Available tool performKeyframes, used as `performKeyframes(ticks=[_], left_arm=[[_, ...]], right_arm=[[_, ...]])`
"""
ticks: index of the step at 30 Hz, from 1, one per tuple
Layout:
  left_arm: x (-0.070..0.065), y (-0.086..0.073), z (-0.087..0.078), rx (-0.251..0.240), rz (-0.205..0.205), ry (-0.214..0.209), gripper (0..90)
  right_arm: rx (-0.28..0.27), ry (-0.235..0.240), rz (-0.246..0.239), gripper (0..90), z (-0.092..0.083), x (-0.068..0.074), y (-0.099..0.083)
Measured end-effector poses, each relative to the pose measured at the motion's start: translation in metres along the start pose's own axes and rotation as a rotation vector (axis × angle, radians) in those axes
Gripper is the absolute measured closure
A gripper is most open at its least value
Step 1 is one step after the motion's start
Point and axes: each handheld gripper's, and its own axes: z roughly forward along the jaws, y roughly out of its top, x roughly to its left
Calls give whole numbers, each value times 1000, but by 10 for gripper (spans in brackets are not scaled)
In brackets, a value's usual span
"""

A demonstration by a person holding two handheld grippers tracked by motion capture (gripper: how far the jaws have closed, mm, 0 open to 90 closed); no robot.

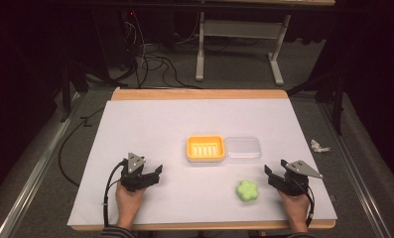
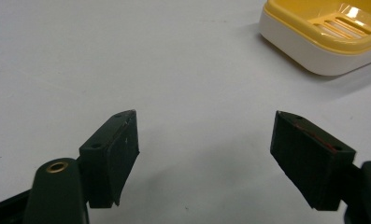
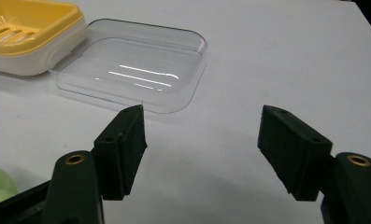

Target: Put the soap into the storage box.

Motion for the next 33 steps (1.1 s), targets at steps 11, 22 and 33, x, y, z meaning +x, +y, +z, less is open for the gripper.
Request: performKeyframes(ticks=[11,22,33], left_arm=[[0,0,0,-1,-1,3,242],[0,0,0,-2,-5,0,235],[0,0,-3,-11,6,-22,225]], right_arm=[[19,-6,-20,333,2,2,1],[5,-28,18,308,0,0,0],[47,2,9,310,5,-2,3]])
